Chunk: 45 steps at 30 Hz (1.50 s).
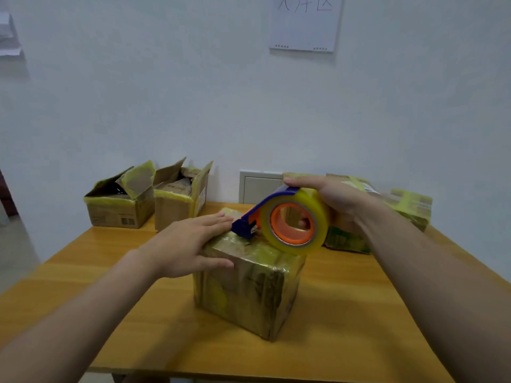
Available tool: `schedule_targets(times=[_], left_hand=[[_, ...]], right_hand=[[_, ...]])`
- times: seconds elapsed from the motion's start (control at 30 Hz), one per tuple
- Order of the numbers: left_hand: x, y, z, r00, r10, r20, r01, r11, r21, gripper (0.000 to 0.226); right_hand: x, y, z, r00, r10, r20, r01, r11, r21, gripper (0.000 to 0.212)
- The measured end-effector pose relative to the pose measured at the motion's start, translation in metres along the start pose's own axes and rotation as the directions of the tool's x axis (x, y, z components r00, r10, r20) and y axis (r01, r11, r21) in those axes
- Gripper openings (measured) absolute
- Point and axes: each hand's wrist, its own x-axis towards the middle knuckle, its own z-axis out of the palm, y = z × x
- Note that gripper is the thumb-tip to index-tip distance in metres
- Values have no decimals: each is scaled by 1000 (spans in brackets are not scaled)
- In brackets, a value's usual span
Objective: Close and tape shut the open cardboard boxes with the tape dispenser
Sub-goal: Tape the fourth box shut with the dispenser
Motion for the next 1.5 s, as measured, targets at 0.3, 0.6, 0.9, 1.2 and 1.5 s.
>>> schedule_targets(times=[0.3,0.6,0.9,1.2,1.5], left_hand=[[4,16,15,990,-113,-89,103,989,-109,108],[3,14,14,987,-138,-88,134,990,-45,108],[11,29,12,996,-76,-37,81,987,141,134],[21,49,22,999,2,-34,0,999,36,118],[19,47,25,999,-19,-28,20,998,55,129]], right_hand=[[-3,4,1,1000,-13,18,13,999,47,43],[-22,3,-27,996,3,-89,-10,996,-84,32],[-29,12,-23,992,-23,-122,6,990,-140,36],[-29,16,-30,998,-37,-52,29,989,-145,32],[-45,22,-58,997,-36,-75,24,989,-148,56]])
